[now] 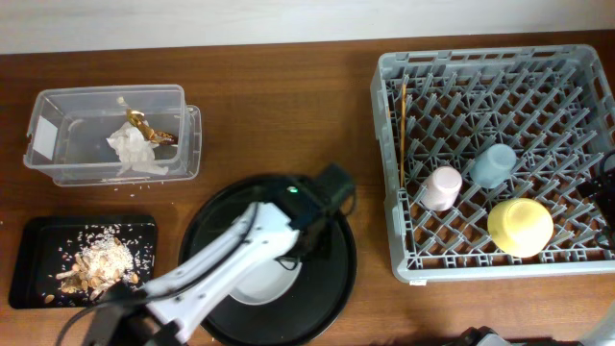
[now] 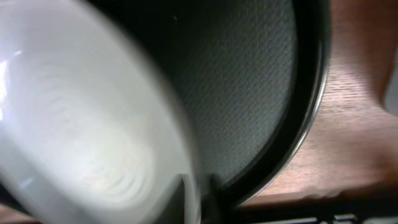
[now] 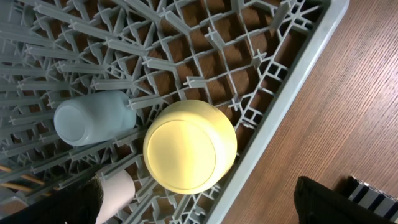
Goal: Sort waste into correct bins and load items into the dishwasher rack
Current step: 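Set the empty white plate back on the round black tray, then reach the right gripper to the white plate and grasp its rim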
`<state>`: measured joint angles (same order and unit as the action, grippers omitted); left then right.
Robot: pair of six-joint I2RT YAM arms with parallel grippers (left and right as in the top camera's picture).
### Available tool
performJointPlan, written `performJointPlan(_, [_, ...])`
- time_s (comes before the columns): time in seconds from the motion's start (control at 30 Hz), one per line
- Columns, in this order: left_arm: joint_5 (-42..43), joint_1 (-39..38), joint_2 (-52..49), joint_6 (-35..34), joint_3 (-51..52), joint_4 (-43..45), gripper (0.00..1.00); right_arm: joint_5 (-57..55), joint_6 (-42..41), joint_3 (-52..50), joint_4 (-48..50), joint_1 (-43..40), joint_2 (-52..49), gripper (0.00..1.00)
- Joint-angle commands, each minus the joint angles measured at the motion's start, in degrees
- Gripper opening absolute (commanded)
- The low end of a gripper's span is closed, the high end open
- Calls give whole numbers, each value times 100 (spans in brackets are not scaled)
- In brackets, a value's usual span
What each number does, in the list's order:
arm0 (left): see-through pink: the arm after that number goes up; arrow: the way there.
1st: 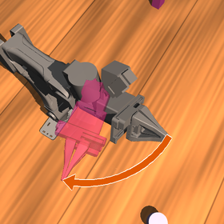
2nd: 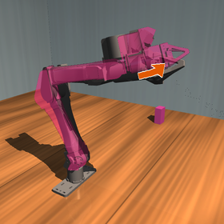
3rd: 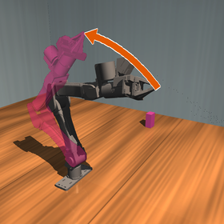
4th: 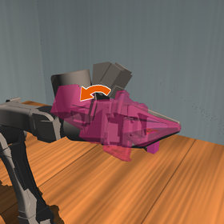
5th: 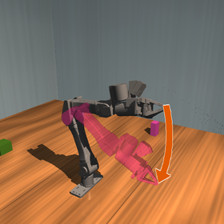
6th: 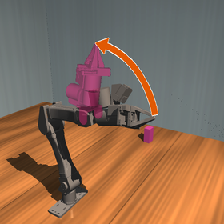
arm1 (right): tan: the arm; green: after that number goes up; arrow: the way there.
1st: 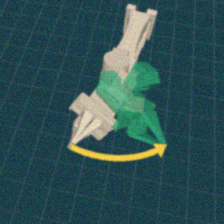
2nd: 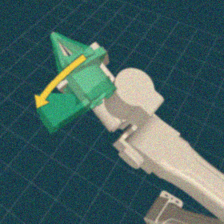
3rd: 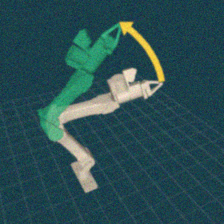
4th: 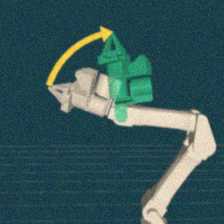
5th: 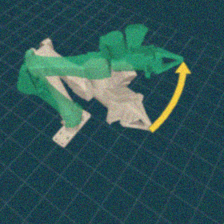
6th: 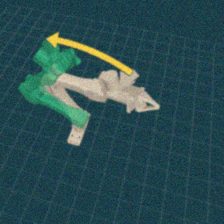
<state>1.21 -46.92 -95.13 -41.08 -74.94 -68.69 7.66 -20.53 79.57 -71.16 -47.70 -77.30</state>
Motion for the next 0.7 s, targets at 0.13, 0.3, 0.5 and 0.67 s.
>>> performJointPlan(0.13, [74,-166,-258,-173,-35,131,44,28,57,33,0,-33,63,99])
performJointPlan(0.3, [-754,1182,831,-173,-411,-811,44,28,57,33,0,-33,63,99])
performJointPlan(0.5, [-1047,4207,2026,-175,-433,-1443,99,28,59,33,0,-33,63,99])
performJointPlan(0.67, [-1047,5097,2048,-175,-428,-1753,99,90,35,33,138,-33,63,99])
